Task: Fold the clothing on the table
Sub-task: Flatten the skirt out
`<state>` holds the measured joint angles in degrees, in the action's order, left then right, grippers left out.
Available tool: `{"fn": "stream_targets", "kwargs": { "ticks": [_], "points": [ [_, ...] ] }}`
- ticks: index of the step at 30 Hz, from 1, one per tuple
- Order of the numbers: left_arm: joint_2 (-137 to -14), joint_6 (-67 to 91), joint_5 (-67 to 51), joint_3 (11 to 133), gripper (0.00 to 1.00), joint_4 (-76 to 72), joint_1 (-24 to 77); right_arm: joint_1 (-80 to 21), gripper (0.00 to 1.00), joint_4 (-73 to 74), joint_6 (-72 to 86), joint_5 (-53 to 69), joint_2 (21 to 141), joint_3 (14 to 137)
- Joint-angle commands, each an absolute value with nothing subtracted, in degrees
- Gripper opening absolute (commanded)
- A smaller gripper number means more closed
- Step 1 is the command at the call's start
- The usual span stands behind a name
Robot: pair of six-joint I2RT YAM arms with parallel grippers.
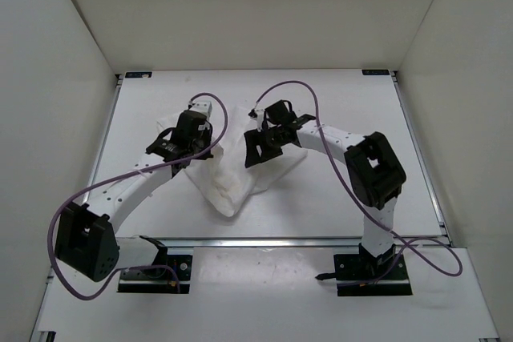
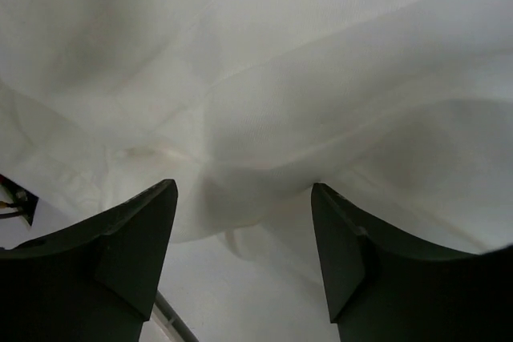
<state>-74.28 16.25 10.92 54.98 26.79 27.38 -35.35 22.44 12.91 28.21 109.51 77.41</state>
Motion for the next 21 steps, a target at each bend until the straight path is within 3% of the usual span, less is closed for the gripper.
{"fn": "stream_targets", "kwargs": {
  "ticks": [1, 4, 6, 8, 10, 15, 21],
  "points": [
    [-70.41, 17.14, 12.04, 54.14, 0.0, 26.81, 26.02, -36.56, 0.62, 26.89, 10.38, 27.16, 113.8, 84.17],
    [-71.01, 17.14, 11.87, 54.4, 0.0, 27.07, 25.58, -36.65, 0.46, 29.44, 10.02, 27.85, 117.41, 87.97],
    [-71.89, 17.4, 11.51, 54.93, 0.0, 27.25, 25.75, -36.3, 0.28, 30.32, 9.84, 28.56, 119.0, 88.95],
    [-72.16, 17.31, 11.25, 54.93, 0.0, 27.07, 25.93, -36.3, 0.19, 30.76, 8.88, 28.04, 119.88, 90.26],
    [-72.51, 17.4, 10.81, 55.11, 0.0, 26.9, 26.01, -35.69, 0.01, 31.02, 8.53, 27.52, 119.79, 90.61],
    [-74.0, 17.4, 10.28, 55.98, 0.0, 26.54, 26.19, -33.4, 0.0, 32.07, 5.55, 22.86, 118.74, 92.28],
    [-74.88, 17.58, 9.41, 57.22, 0.0, 26.19, 27.42, -24.1, 0.0, 38.58, 2.11, 18.02, 119.53, 103.86]
  ]
}}
